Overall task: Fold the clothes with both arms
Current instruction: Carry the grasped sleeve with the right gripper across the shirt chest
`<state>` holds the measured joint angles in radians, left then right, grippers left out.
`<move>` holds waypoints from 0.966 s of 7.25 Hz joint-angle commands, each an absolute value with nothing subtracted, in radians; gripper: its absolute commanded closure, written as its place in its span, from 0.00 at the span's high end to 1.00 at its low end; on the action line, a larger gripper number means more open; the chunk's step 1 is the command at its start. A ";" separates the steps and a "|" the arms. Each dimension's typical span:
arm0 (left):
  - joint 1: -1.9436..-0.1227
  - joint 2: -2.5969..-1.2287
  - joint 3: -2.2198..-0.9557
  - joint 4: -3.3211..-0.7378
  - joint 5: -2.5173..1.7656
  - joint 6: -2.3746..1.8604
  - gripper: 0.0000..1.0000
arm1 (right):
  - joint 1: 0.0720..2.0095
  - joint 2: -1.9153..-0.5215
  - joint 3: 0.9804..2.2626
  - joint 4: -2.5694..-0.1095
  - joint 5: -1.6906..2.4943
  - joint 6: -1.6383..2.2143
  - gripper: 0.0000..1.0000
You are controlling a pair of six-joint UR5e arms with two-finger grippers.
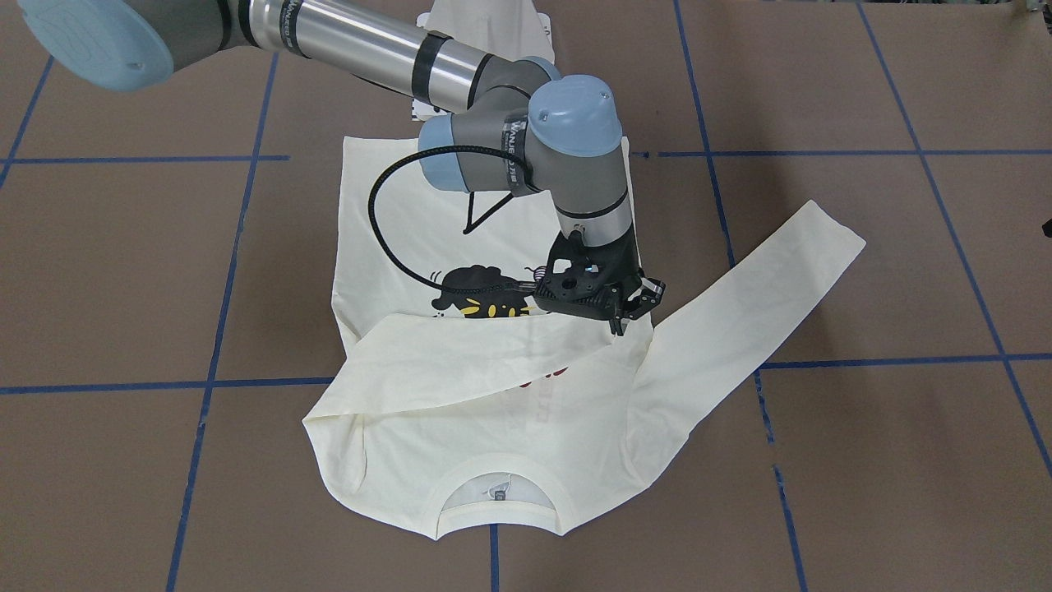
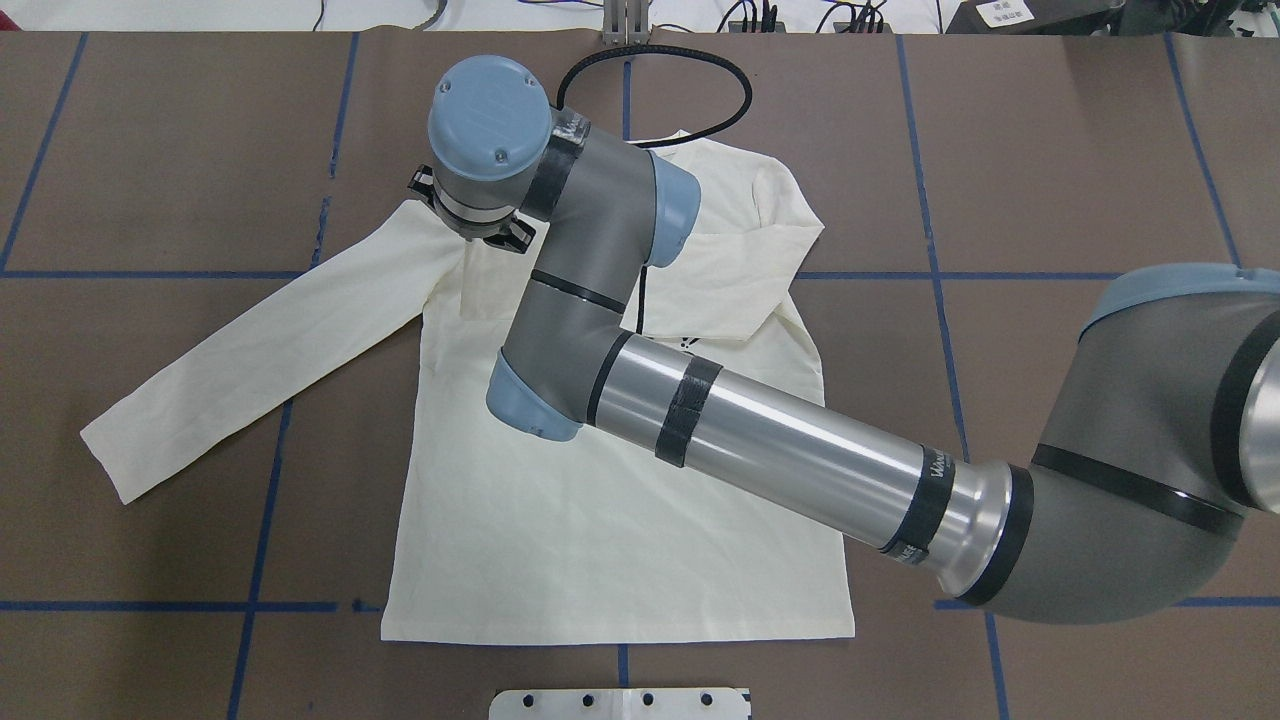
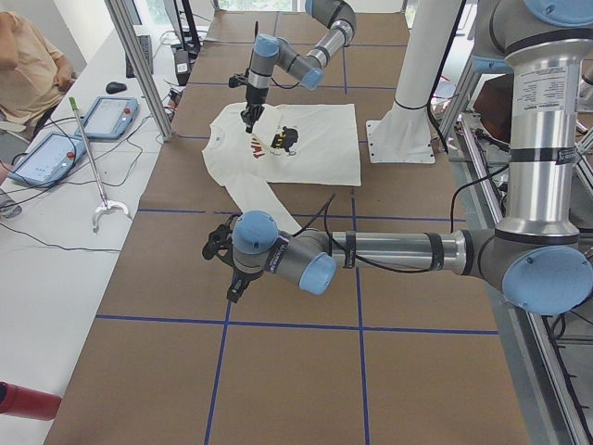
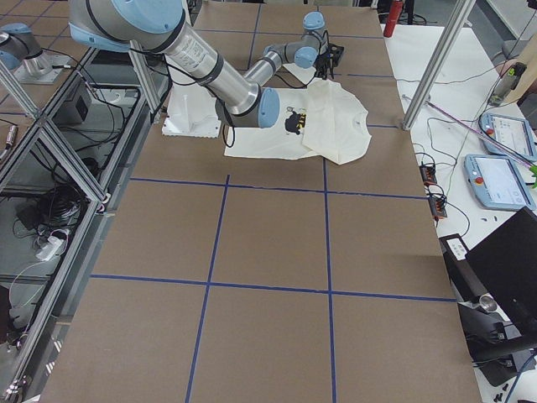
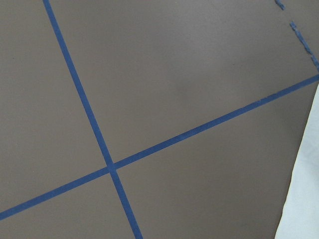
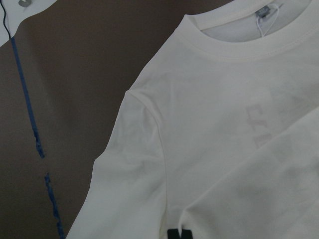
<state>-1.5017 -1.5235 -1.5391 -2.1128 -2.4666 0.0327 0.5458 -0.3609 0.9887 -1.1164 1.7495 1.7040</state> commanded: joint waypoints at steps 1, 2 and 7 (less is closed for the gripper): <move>-1.502 -1.525 -1.494 -2.171 -2.467 0.026 1.00 | 0.502 -0.344 0.940 -1.059 1.692 1.703 0.00; -1.502 -1.525 -1.494 -2.169 -2.468 0.023 1.00 | 0.488 -0.333 0.940 -1.057 1.692 1.703 0.00; -1.502 -1.525 -1.505 -2.172 -2.502 -0.054 1.00 | 0.456 -0.318 0.925 -1.055 1.674 1.701 0.91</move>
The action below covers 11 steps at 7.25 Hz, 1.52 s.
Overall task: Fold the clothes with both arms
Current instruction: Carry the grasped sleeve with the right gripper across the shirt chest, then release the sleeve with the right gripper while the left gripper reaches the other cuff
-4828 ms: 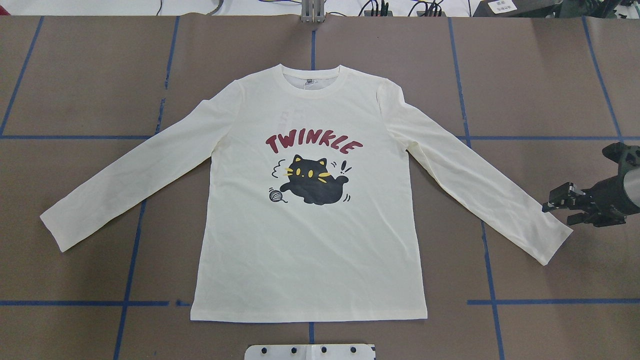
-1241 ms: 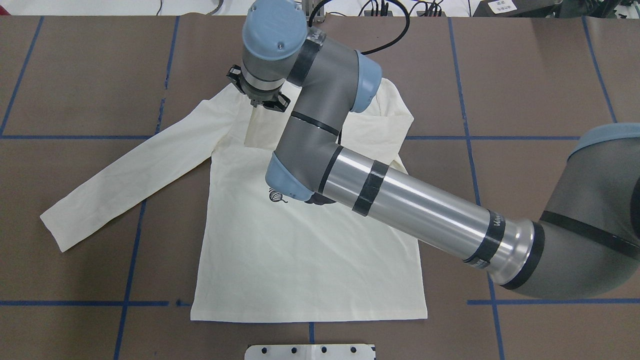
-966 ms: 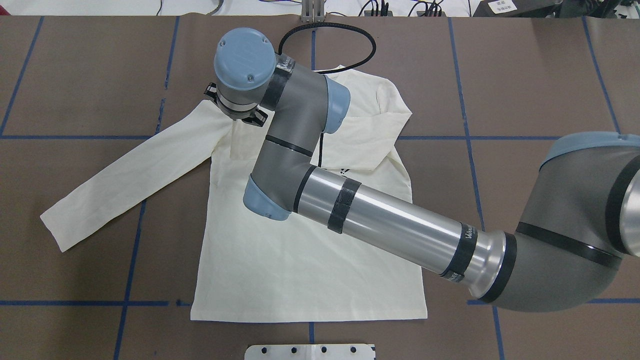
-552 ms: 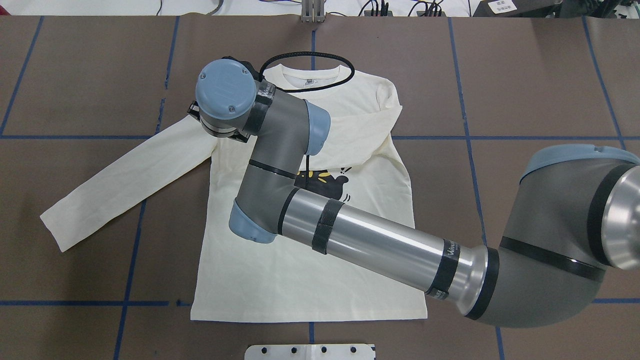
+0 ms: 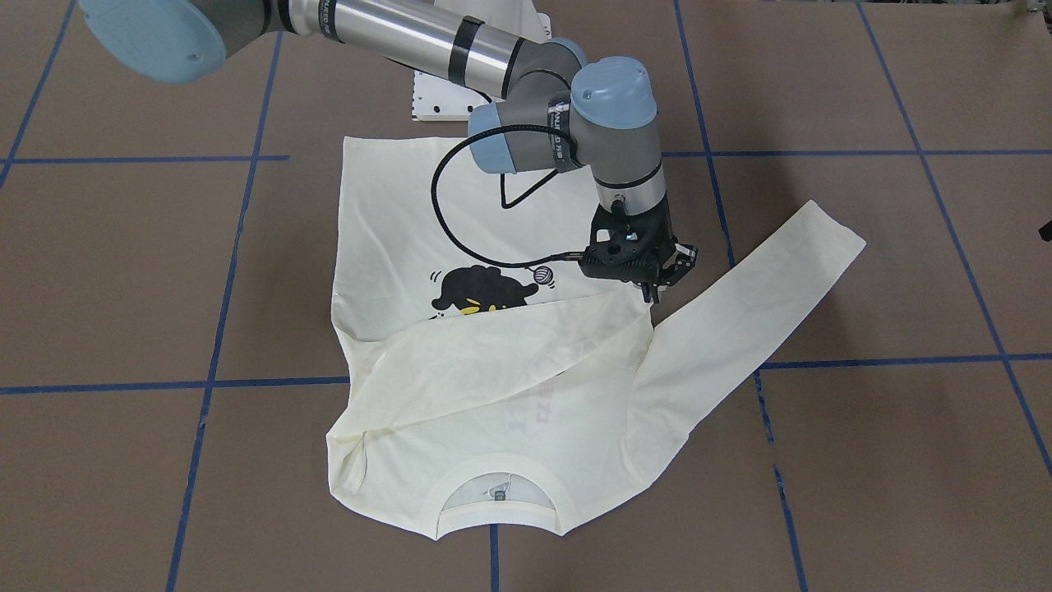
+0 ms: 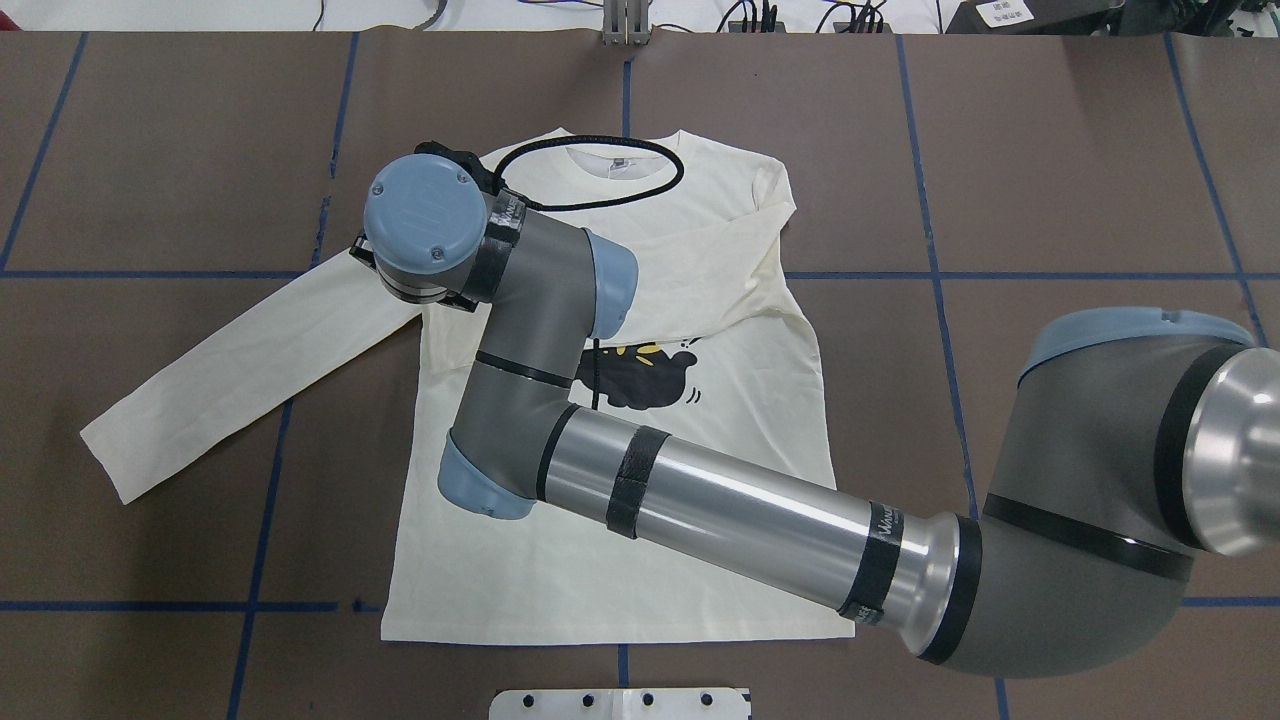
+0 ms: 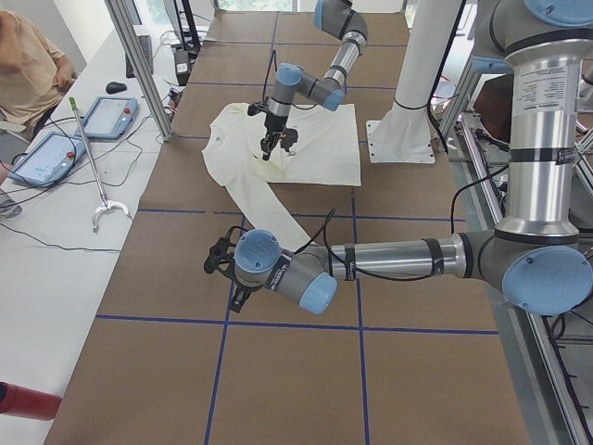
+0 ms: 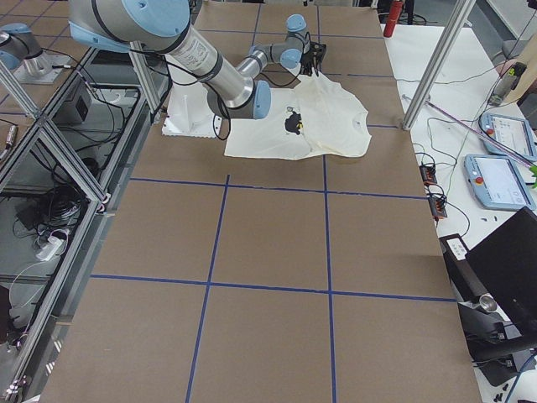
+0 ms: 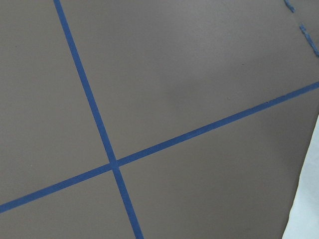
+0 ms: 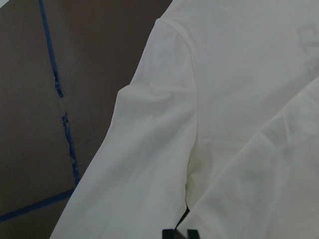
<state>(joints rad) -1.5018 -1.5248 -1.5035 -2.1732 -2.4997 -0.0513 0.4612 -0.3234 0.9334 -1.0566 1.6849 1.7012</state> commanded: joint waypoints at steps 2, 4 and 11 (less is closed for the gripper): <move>-1.487 -1.540 -1.508 -2.169 -2.566 -0.209 1.00 | 0.457 -0.299 0.934 -1.057 1.677 1.704 0.99; -1.380 -1.529 -1.514 -2.268 -2.527 -0.456 1.00 | 0.509 -0.351 1.082 -1.137 1.757 1.729 0.99; -0.997 -1.470 -1.534 -2.353 -2.355 -0.792 0.73 | 0.698 -0.979 1.769 -1.318 2.006 1.671 0.99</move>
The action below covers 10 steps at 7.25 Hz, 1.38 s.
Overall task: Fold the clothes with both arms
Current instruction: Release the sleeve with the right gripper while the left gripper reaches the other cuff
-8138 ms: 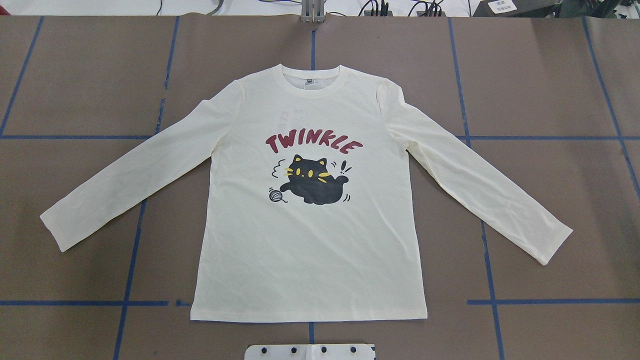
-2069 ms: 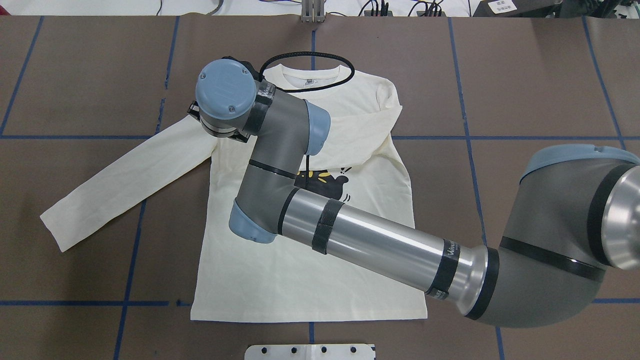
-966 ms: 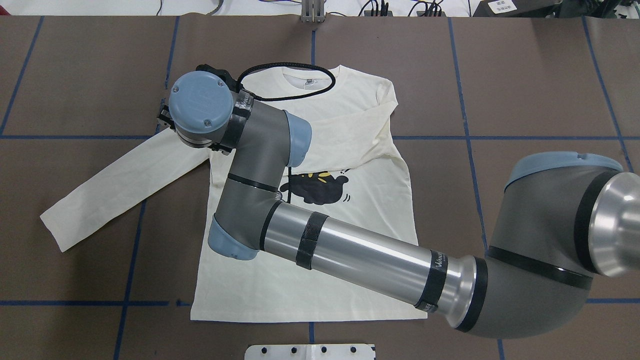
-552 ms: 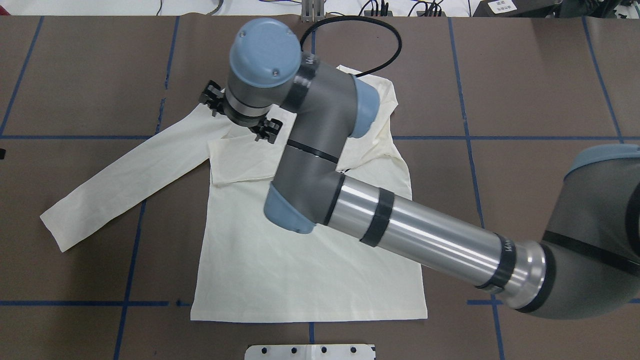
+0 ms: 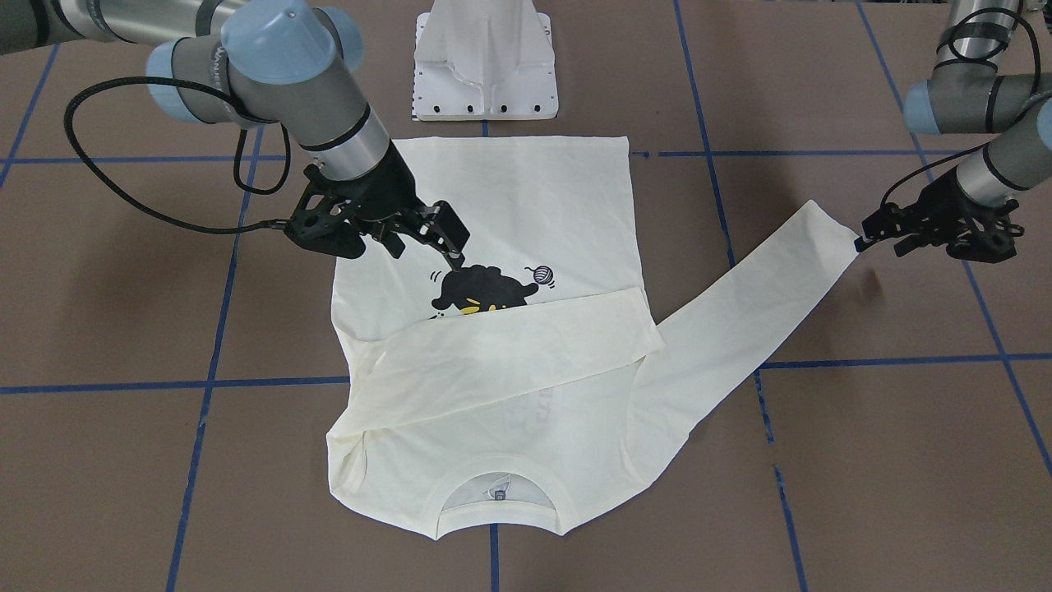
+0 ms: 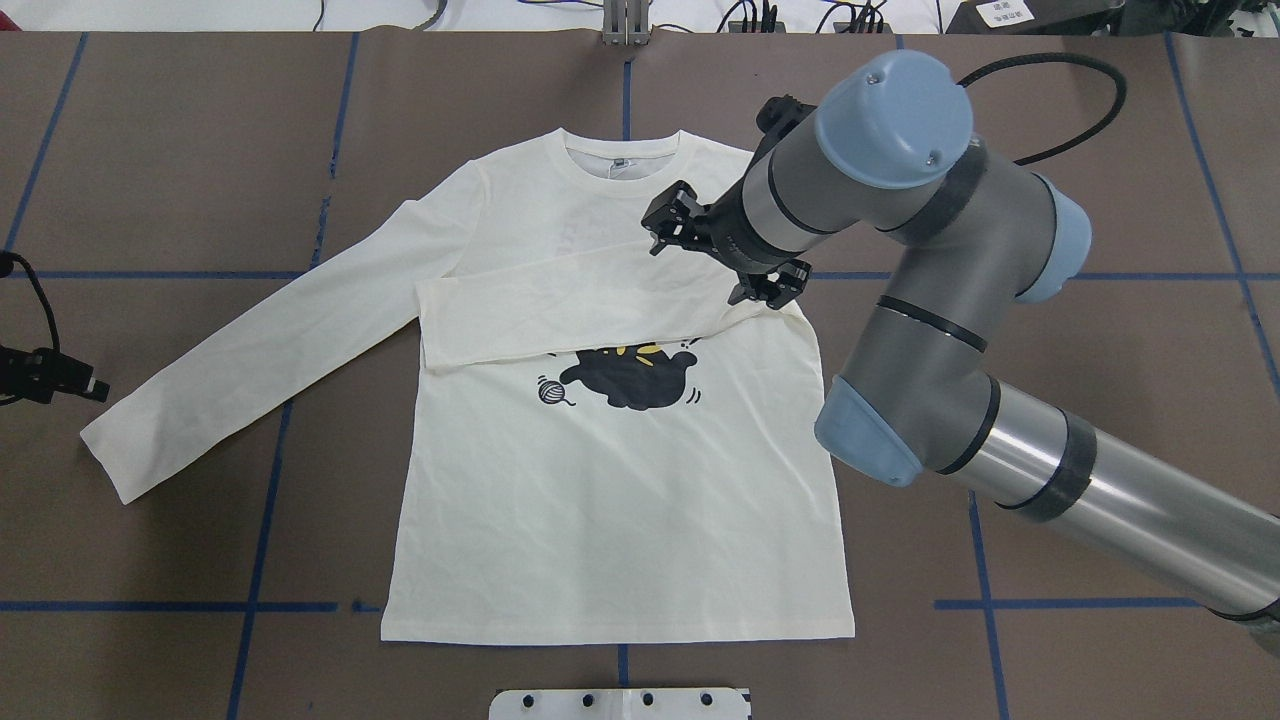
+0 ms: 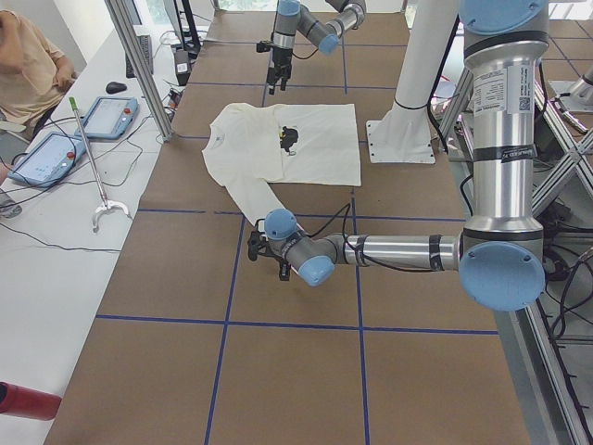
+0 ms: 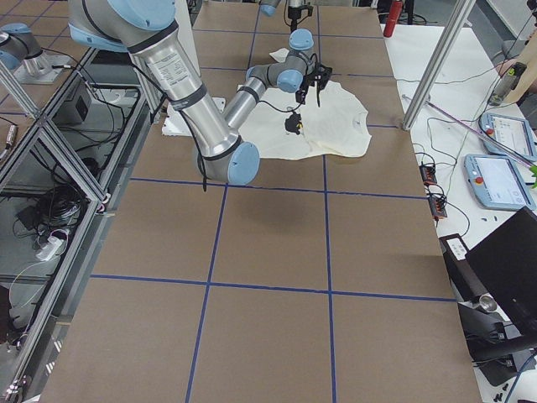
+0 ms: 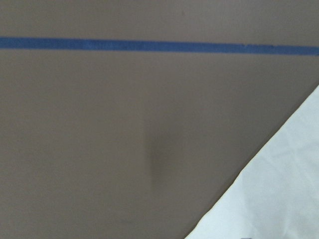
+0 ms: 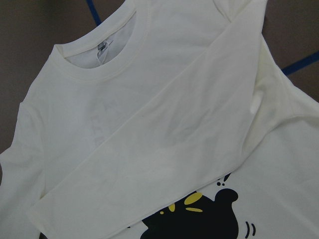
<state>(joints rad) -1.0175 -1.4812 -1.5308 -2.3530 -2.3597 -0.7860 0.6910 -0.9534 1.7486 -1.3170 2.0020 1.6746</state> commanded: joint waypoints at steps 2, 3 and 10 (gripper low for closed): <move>-0.974 -1.463 -1.534 -2.353 -2.355 -0.792 0.68 | 0.699 -0.979 1.769 -1.318 2.006 1.671 0.99; -0.963 -1.463 -1.534 -2.353 -2.353 -0.793 0.68 | 0.699 -0.980 1.770 -1.318 2.006 1.671 0.99; -0.960 -1.462 -1.522 -2.349 -2.352 -0.787 0.49 | 0.703 -0.991 1.790 -1.319 2.006 1.671 0.99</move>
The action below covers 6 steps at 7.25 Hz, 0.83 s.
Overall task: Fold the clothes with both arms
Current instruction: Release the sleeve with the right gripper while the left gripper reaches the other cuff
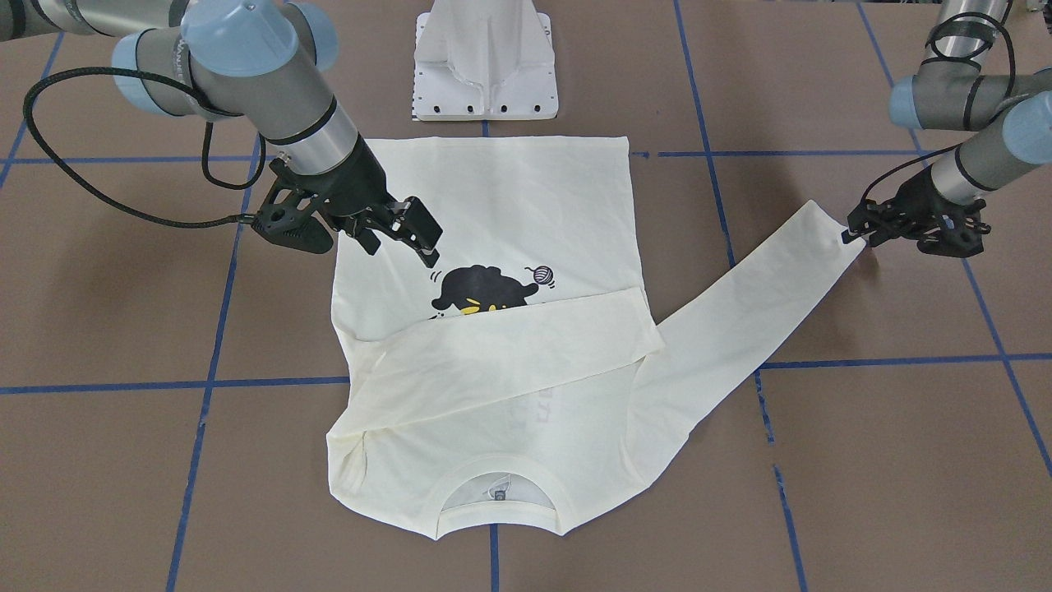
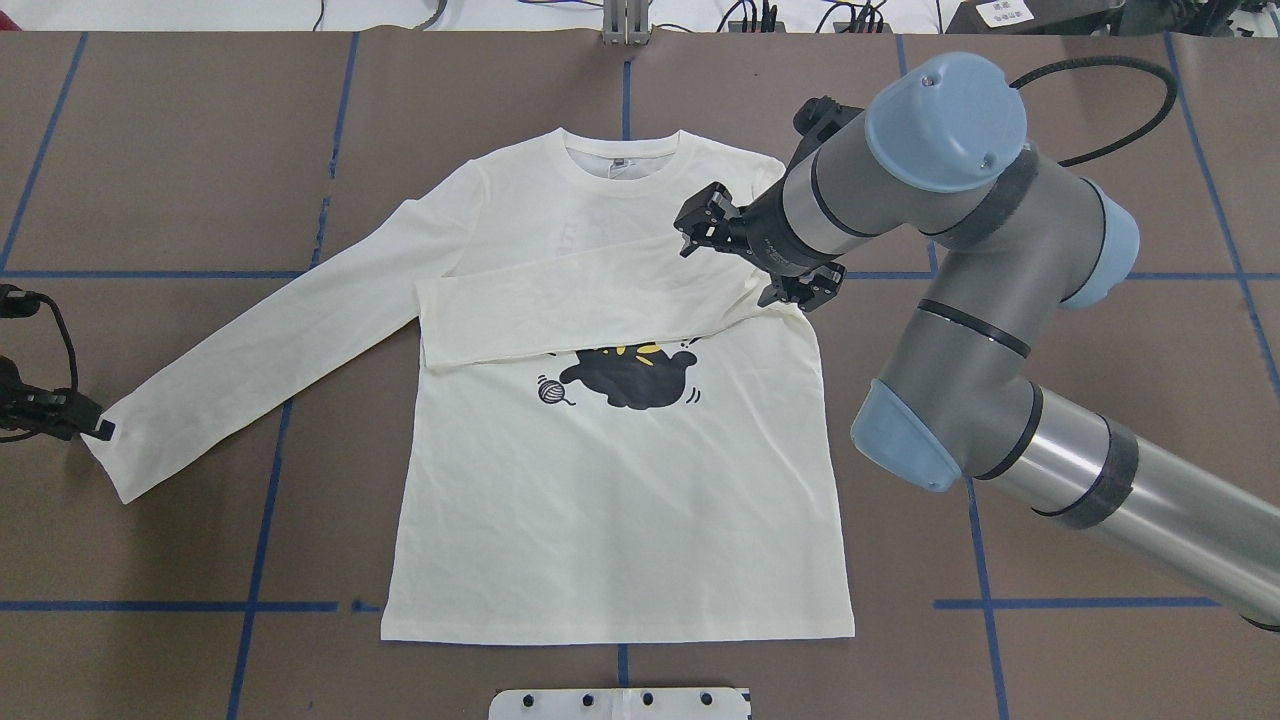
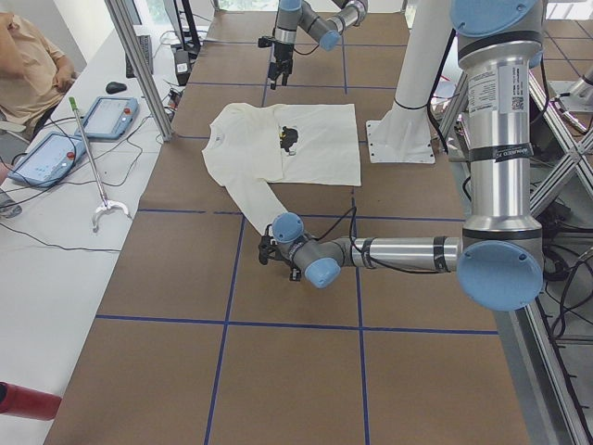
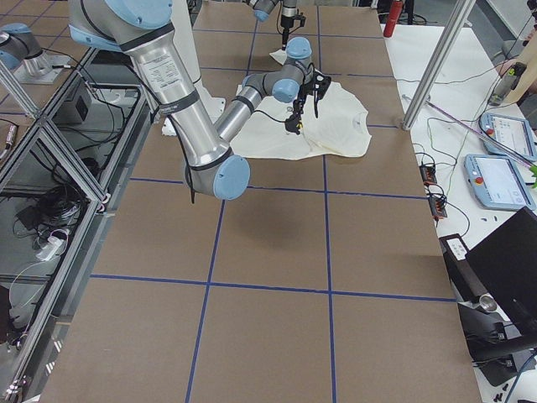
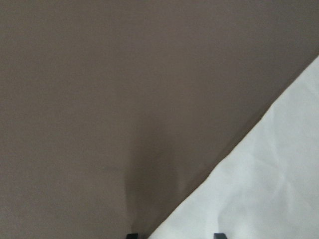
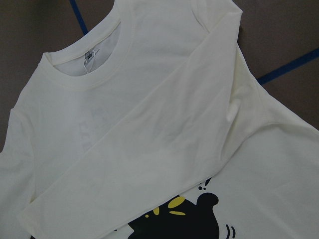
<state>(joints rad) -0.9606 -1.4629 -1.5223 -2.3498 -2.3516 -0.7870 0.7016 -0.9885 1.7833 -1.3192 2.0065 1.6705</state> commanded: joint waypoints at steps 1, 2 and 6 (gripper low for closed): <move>-0.960 -1.462 -1.522 -2.347 -2.352 -0.787 0.12 | 0.703 -0.997 1.802 -1.328 2.006 1.671 0.99; -0.959 -1.462 -1.522 -2.347 -2.352 -0.787 0.00 | 0.701 -0.999 1.818 -1.348 2.008 1.671 0.99; -0.963 -1.454 -1.633 -2.341 -2.486 -0.795 0.00 | 0.710 -1.031 1.893 -1.385 2.014 1.671 1.00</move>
<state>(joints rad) -0.9604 -1.4578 -1.5714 -2.3448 -2.4017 -0.7918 0.7066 -1.0075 1.8614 -1.3822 2.0107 1.6705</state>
